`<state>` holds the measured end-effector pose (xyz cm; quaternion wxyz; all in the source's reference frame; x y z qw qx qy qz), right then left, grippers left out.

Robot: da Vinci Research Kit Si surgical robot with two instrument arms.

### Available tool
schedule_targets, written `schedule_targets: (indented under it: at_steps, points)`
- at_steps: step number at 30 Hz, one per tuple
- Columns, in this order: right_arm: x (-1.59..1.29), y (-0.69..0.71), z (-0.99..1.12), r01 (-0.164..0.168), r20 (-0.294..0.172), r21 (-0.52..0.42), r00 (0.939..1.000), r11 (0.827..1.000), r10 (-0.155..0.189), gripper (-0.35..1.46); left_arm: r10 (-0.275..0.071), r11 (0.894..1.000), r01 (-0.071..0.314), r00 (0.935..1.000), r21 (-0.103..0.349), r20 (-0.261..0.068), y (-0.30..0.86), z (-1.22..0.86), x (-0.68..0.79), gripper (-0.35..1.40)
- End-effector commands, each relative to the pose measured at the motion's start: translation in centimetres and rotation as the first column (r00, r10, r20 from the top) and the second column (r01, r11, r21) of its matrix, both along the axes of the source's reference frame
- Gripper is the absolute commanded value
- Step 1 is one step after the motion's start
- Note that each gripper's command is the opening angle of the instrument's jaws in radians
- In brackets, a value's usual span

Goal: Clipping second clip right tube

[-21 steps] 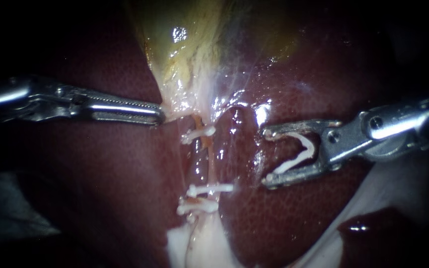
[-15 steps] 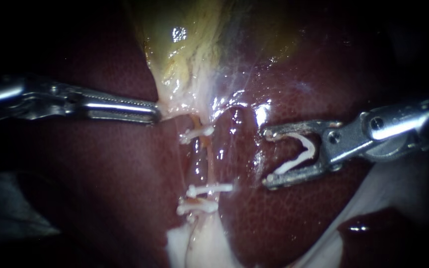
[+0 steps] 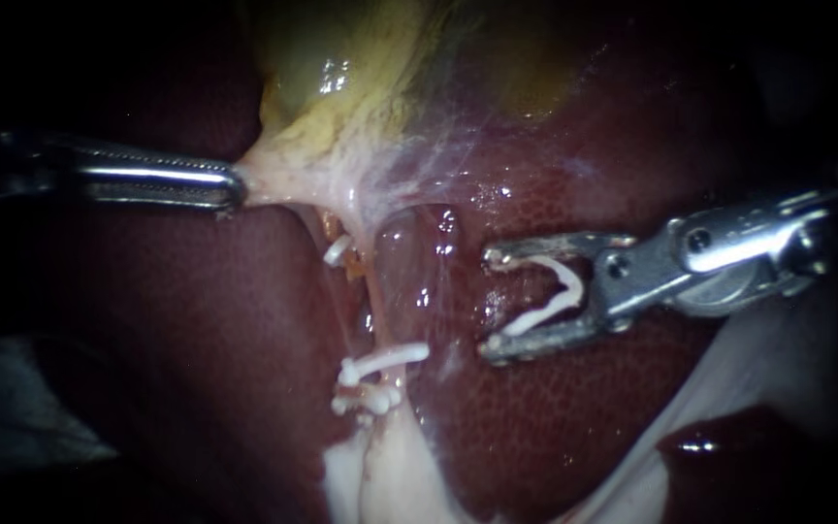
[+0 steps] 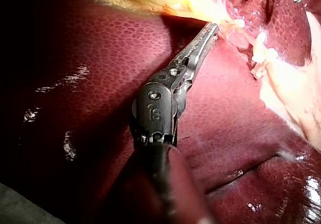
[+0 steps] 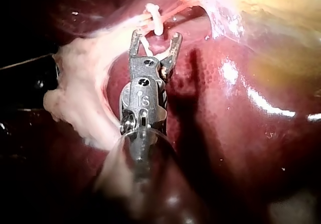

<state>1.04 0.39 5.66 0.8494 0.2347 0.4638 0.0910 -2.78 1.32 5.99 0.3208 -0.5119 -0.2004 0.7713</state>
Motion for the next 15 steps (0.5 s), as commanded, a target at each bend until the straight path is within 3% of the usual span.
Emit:
schedule_targets:
  at_steps: [1,6,15]
  points:
    - [0.05,-0.02,0.05,0.007,0.001,0.031,1.0,0.999,-0.007,0.5,-0.001,1.0,0.001,1.0,-0.002,-0.002,0.0,0.01,0.0,-0.35]
    - [0.29,-0.13,0.38,-0.043,0.012,0.154,0.9991,0.987,0.042,0.5,-0.001,1.0,0.001,1.0,-0.001,-0.002,0.0,0.01,0.0,-0.35]
    - [0.51,-0.2,0.91,-0.065,0.025,0.237,0.9978,0.969,0.061,0.5,-0.001,1.0,0.001,1.0,-0.002,-0.002,0.0,0.01,-0.01,-0.35]
